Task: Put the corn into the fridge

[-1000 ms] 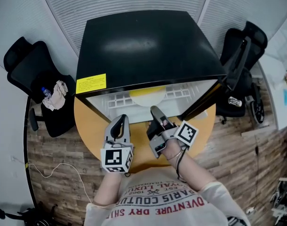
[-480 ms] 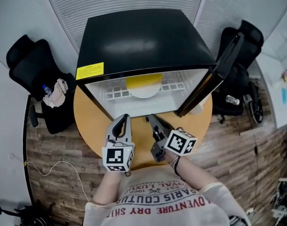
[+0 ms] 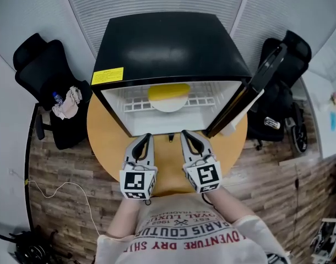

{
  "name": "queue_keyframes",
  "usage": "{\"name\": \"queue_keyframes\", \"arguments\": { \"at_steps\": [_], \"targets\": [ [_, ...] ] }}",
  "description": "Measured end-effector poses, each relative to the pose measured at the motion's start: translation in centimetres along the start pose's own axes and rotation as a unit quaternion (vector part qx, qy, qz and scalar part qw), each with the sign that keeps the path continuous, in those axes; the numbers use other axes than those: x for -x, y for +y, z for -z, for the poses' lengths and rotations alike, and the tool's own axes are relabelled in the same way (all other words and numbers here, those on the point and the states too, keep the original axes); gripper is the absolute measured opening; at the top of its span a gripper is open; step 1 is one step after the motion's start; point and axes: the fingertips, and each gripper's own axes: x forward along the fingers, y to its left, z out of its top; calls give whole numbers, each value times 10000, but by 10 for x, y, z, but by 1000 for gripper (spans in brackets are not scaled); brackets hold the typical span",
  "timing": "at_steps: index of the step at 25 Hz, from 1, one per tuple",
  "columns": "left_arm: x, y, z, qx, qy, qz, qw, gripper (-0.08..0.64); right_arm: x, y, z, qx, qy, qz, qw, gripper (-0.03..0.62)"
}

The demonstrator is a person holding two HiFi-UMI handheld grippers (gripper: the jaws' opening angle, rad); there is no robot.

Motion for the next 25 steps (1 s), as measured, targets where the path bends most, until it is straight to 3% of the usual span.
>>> {"name": "queue_keyframes", "arguments": {
  "at_steps": [5,25],
  "targets": [
    [1,-8,-3,-18,-53,-16,10000,34,9,-2,-9,440,-177,-62,9989,29],
    [9,-16,-8,-127,-80,-13,9999,34,20,0,-14,379,-211,-19,9991,29]
  ]
}}
